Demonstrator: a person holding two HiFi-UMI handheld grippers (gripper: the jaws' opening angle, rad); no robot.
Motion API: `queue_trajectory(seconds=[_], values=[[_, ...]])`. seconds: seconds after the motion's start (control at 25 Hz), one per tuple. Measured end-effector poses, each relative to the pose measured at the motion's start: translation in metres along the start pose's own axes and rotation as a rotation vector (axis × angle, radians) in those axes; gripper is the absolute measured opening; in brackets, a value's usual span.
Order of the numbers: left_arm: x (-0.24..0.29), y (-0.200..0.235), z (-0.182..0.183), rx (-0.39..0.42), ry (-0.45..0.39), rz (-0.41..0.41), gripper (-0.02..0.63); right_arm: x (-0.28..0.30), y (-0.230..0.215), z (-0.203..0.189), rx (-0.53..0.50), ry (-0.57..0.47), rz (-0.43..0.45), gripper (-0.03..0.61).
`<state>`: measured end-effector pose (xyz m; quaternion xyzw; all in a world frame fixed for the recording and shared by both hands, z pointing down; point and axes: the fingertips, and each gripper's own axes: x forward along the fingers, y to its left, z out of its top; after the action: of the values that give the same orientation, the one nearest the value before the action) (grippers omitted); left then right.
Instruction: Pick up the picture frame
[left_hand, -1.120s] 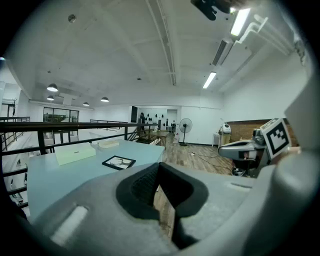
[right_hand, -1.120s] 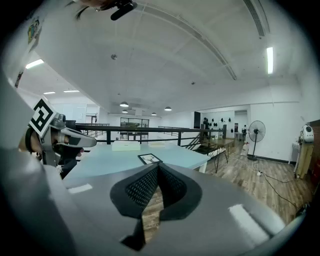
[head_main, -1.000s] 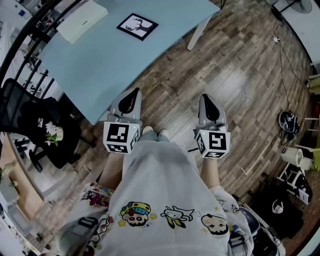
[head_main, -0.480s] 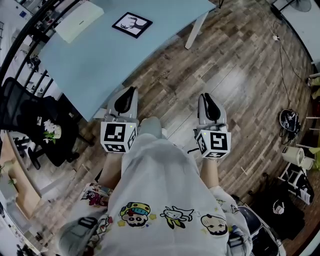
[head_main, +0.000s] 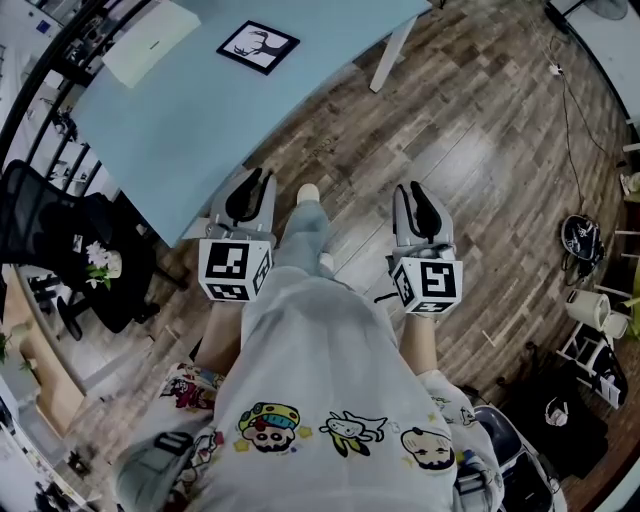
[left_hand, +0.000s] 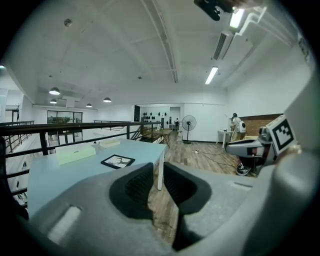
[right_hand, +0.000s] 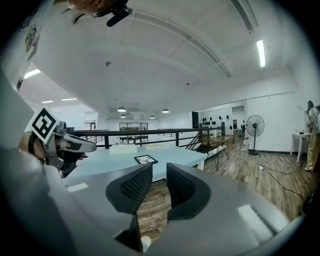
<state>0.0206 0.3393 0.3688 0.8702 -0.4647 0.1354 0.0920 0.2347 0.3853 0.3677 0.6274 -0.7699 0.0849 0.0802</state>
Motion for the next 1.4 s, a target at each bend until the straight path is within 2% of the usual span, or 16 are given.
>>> queue_trajectory(seconds=[0.36, 0.8, 1.16, 1.4], values=[[0.077, 0.024, 0.021, -0.001, 0.008, -0.039, 0.063, 0.064, -0.034, 0.012, 0.016, 0.008, -0.010, 0.092], [0.178, 0.102, 0.065, -0.022, 0.003, -0.030, 0.074, 0.193, -0.052, 0.052, 0.012, 0.012, 0.026, 0.110], [0.210, 0.164, 0.081, -0.057, -0.016, 0.010, 0.091, 0.270, -0.033, 0.076, -0.022, 0.018, 0.095, 0.132], [0.207, 0.204, 0.073, -0.109, -0.012, 0.090, 0.098, 0.309, -0.011, 0.083, -0.048, 0.036, 0.163, 0.144]])
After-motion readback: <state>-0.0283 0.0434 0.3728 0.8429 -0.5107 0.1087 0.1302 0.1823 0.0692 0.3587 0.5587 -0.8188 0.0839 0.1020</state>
